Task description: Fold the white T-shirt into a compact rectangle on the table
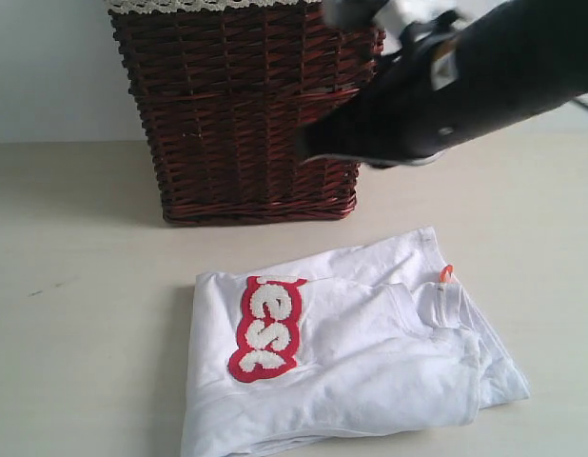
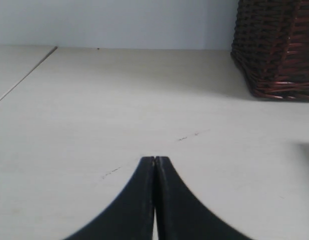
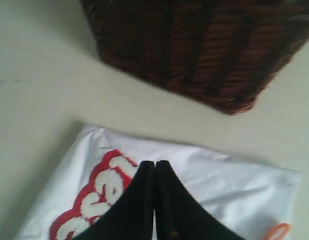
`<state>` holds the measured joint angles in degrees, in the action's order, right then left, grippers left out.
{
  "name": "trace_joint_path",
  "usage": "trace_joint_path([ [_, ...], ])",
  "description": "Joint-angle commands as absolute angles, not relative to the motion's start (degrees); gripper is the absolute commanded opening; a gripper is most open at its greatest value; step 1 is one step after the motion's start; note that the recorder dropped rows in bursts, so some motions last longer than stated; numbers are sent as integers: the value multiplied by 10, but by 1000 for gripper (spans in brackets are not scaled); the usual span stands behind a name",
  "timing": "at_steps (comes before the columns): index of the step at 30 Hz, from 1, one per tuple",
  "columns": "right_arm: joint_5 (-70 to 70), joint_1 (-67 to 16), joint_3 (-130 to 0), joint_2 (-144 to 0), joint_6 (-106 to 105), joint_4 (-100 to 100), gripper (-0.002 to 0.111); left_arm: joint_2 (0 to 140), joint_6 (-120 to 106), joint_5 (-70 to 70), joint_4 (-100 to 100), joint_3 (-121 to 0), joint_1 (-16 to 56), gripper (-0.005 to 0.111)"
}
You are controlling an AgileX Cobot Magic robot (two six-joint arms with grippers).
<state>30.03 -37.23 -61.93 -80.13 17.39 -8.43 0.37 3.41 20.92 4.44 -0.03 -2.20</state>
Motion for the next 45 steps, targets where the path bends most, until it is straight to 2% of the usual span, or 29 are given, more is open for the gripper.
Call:
trace_joint_path([
  [1, 331, -373, -586, -669, 276, -220, 0, 0, 34, 204, 42, 0, -21, 0],
  [9, 401, -373, -558, -446, 232, -208, 0, 0, 34, 204, 42, 0, -21, 0],
  [18, 437, -373, -558, -227, 73, -42, 0, 0, 34, 204, 42, 0, -21, 0],
  [24, 444, -364, -558, -111, 71, -28, 0, 0, 34, 204, 42, 0, -21, 0],
  [30, 439, -266, -558, -3, 69, -24, 0, 0, 34, 204, 42, 0, -21, 0],
  [36, 442, -94, -584, 0, -15, 40, 0, 0, 34, 205, 42, 0, -21, 0],
  [41, 395, -33, -579, 0, -112, 190, 0, 0, 34, 205, 42, 0, -21, 0],
  [45, 386, -27, -559, 0, -95, 154, 0, 0, 34, 205, 42, 0, -21, 0],
])
